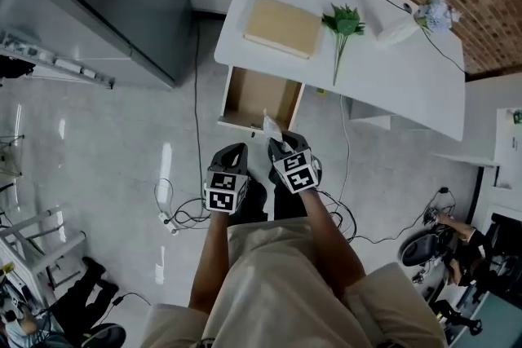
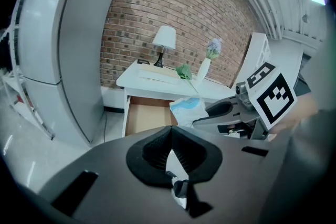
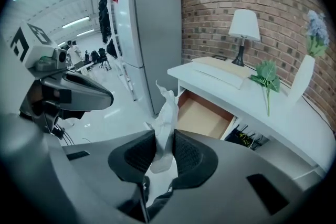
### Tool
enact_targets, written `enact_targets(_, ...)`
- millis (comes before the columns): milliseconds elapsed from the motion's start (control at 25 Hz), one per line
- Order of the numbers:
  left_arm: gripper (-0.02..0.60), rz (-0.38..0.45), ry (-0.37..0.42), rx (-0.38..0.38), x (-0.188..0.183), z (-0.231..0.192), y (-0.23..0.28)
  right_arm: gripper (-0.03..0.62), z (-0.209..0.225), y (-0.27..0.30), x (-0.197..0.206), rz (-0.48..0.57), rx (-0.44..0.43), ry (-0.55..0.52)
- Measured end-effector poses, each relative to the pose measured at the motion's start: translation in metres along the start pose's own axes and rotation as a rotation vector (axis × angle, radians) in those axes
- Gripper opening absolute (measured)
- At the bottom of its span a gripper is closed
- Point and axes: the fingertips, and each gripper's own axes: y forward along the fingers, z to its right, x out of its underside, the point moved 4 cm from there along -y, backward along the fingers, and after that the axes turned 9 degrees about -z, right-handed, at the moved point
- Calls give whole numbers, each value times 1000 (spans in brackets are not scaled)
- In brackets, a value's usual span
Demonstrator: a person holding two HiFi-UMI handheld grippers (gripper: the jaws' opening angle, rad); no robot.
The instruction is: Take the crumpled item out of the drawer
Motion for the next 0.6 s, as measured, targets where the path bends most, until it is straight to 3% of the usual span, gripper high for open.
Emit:
enact_targets(160,15,10,31,-2,-17,15,-12,106,-2,-19,-5,49,-22,52)
enact_targets(400,15,55,-8,-5,-36,23,-34,106,-4,-48,-13,131,-35,92)
enact_targets(600,15,77,13,-23,-51,25,-49,106,-8,-66,-17,183,-63,142)
